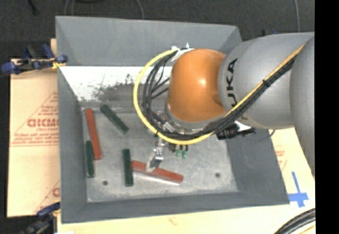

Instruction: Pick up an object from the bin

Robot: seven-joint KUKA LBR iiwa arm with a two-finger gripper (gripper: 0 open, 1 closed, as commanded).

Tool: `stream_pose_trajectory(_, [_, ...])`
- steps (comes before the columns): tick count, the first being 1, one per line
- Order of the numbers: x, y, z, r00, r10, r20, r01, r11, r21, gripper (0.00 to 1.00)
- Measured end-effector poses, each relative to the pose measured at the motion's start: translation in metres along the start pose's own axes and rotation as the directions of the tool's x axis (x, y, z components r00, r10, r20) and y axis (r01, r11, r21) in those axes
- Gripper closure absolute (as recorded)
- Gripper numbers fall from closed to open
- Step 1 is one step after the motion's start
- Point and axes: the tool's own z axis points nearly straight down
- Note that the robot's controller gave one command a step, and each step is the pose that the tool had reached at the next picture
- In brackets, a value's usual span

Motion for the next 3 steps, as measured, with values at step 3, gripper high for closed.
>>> stream_pose_trajectory(3, [0.005, 0.002, 0.095, 0.994, 0.108, -0.002, -0.108, 0.994, 0.001, 0.0])
